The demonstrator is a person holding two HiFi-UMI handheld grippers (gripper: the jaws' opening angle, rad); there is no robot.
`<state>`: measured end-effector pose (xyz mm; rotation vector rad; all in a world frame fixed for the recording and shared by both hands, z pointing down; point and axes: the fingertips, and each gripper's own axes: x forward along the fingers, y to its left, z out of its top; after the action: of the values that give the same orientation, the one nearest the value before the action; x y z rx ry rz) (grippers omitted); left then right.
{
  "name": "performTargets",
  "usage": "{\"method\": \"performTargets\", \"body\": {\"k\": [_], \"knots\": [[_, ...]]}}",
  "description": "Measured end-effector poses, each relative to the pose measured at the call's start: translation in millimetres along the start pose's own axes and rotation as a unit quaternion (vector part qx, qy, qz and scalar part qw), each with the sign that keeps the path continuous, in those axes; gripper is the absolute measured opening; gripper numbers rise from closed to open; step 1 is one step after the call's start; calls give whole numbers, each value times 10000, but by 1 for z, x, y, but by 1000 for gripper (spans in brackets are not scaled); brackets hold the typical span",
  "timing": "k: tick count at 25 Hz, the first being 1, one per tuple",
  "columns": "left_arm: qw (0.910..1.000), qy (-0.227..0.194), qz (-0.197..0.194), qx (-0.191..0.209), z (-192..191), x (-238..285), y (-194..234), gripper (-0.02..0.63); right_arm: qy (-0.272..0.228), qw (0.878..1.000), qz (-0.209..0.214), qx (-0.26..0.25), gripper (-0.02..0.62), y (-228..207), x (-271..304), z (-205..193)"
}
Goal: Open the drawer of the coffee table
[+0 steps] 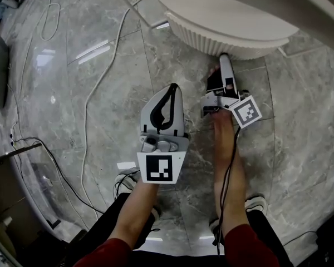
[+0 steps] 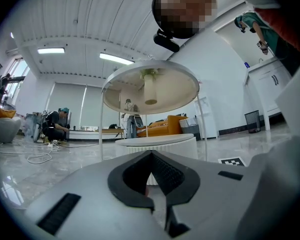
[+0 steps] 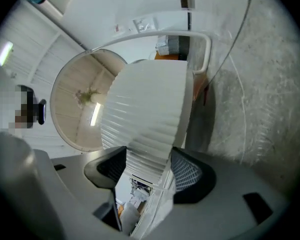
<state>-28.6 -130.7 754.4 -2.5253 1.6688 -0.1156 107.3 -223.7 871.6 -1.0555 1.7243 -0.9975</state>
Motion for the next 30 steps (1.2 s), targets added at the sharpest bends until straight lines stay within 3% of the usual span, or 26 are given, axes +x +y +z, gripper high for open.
{"method": "performTargets", "body": {"k": [14, 20, 26, 30], "knots": [[9999, -95, 85, 58, 12, -15, -3, 12, 176, 9998, -50, 22, 284, 25, -45, -21], [9999, 66, 135, 20, 9, -35, -4, 12, 351, 9992, -206, -22, 284, 40, -82, -40], [9983, 169, 450, -337, 6, -53, 8, 12, 456, 9986, -244, -127, 284, 60, -116, -56], [9991, 224, 314, -151, 2, -59, 4, 12, 464, 9974, -544, -82, 284, 56, -143, -66]]}}
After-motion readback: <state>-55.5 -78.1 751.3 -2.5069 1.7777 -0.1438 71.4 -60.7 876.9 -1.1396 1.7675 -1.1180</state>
